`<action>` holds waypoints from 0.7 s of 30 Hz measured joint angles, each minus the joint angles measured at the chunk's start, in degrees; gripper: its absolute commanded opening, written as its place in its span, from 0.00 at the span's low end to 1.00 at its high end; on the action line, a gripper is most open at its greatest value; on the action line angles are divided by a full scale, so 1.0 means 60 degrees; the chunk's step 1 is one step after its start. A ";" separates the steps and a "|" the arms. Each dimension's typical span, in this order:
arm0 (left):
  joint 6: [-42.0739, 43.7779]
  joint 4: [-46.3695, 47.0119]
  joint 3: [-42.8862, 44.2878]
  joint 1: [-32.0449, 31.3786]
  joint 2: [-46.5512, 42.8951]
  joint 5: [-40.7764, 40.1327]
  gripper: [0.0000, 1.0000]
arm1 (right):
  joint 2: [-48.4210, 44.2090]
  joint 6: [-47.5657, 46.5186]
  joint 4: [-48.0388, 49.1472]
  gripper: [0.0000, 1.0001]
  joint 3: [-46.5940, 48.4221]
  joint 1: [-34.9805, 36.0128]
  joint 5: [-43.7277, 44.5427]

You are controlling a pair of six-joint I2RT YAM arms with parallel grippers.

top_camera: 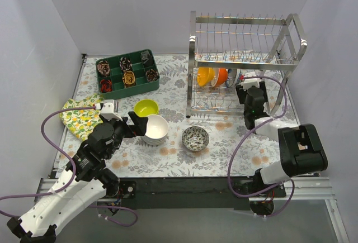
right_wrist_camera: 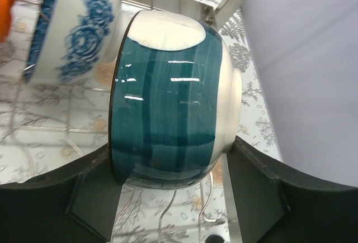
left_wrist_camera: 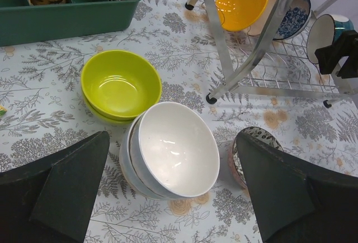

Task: Unload the bowls from the dish rack

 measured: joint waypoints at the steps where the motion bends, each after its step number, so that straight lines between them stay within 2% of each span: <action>1: 0.0000 0.0000 0.0000 0.0000 0.0000 0.0018 0.98 | -0.0270 0.0091 -0.0076 0.15 -0.0164 0.0073 -0.0062; 11: 0.0000 0.0004 -0.0004 0.0062 0.0000 0.0109 0.98 | -0.3024 0.1228 -0.1377 0.15 -0.1392 0.0495 -0.1676; 21: 0.0022 0.0113 -0.0025 0.0062 0.0437 0.0372 0.98 | -0.5905 0.3315 -0.2743 0.15 -0.2371 0.0525 -0.3789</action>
